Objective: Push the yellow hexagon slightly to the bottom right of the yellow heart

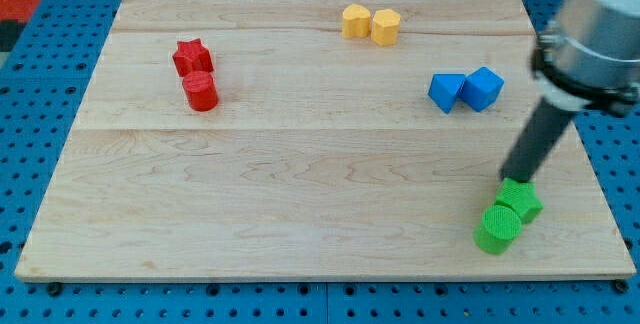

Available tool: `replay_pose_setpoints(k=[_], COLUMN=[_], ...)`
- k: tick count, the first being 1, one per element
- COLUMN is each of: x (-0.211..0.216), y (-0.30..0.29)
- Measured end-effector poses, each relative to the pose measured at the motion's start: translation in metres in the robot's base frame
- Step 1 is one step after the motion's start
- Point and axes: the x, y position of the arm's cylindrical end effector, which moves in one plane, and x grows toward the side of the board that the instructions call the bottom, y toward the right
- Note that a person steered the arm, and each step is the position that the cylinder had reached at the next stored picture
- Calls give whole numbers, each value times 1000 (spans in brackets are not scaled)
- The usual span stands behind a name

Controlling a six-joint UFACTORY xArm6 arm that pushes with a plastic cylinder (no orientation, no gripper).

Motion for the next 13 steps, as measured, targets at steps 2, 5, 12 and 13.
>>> replay_pose_setpoints(k=[2,5,12,13], x=[-32,-56,-282,-266], y=[-48,-200,-71,-104])
